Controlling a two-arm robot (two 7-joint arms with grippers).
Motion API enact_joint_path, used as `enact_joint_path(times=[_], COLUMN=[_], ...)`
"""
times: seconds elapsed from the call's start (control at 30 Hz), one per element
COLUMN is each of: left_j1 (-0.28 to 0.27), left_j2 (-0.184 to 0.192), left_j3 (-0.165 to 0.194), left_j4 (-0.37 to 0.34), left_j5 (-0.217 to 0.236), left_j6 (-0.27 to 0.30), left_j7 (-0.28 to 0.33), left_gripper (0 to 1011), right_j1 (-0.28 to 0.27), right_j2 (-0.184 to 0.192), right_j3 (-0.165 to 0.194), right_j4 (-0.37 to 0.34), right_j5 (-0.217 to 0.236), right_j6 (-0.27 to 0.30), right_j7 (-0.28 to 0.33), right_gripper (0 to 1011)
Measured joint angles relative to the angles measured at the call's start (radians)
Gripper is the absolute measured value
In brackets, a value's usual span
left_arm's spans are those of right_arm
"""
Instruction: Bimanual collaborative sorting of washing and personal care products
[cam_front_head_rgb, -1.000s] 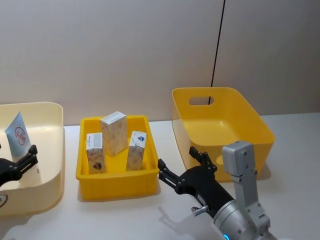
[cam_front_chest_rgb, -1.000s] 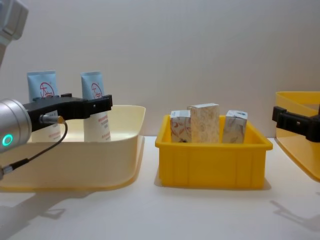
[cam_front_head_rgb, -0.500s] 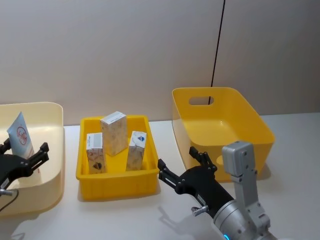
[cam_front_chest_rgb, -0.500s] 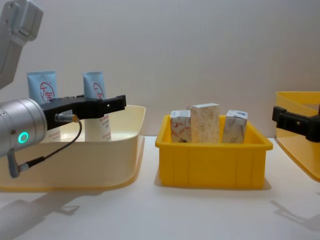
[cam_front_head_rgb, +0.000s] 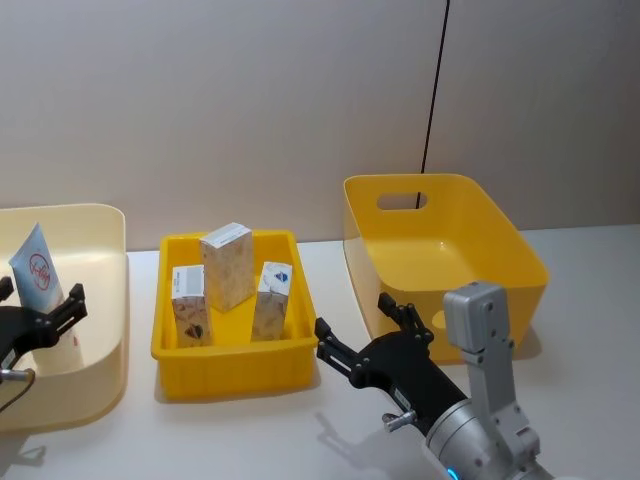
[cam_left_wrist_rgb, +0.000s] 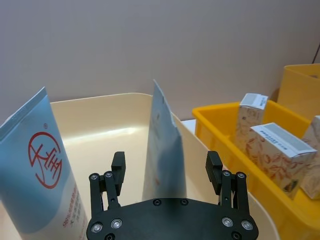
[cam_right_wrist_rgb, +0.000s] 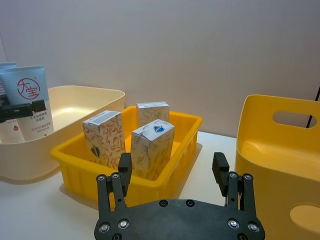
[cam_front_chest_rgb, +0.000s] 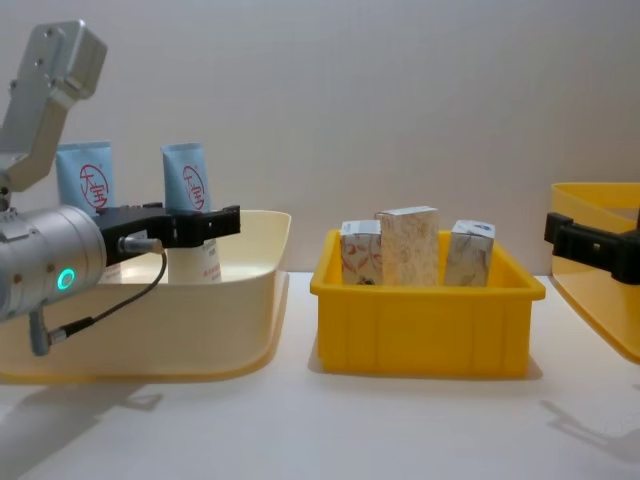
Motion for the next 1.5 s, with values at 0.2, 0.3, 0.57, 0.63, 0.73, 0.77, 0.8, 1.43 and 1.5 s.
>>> enact_joint_path(times=[0.2,0.3,0.57,0.63,0.73,0.77,0.8,1.43,1.5], left_j1=[-0.014,-0.019,-0.028,-0.03,-0.031,-0.031,-0.031,-0.009,-0.007], left_j2=[-0.008,-0.011,-0.017,-0.018,-0.019,-0.019,-0.02,-0.02,-0.019], left_j3=[0.001,0.001,0.002,0.002,0.002,0.002,0.002,-0.042,-0.047], left_j4=[0.022,0.031,0.047,0.05,0.053,0.053,0.053,0.027,0.021], left_j5=[0.02,0.027,0.041,0.044,0.046,0.047,0.047,-0.041,-0.055], left_j6=[0.007,0.01,0.014,0.015,0.016,0.016,0.016,-0.092,-0.106], left_j7=[0.023,0.032,0.047,0.051,0.054,0.054,0.054,-0.091,-0.112], left_gripper=[956,885,645,603,480,460,441,284,285], right_j1=[0.0,0.0,0.0,0.0,0.0,0.0,0.0,0.0,0.0], right_j2=[0.0,0.0,0.0,0.0,0.0,0.0,0.0,0.0,0.0], right_j3=[0.0,0.0,0.0,0.0,0.0,0.0,0.0,0.0,0.0], right_j4=[0.0,0.0,0.0,0.0,0.0,0.0,0.0,0.0,0.0], right_j5=[0.0,0.0,0.0,0.0,0.0,0.0,0.0,0.0,0.0], right_j6=[0.0,0.0,0.0,0.0,0.0,0.0,0.0,0.0,0.0], right_j7=[0.0,0.0,0.0,0.0,0.0,0.0,0.0,0.0,0.0], right_gripper=[1001,1001,1001,1001,1001,1001,1001,1001,1001])
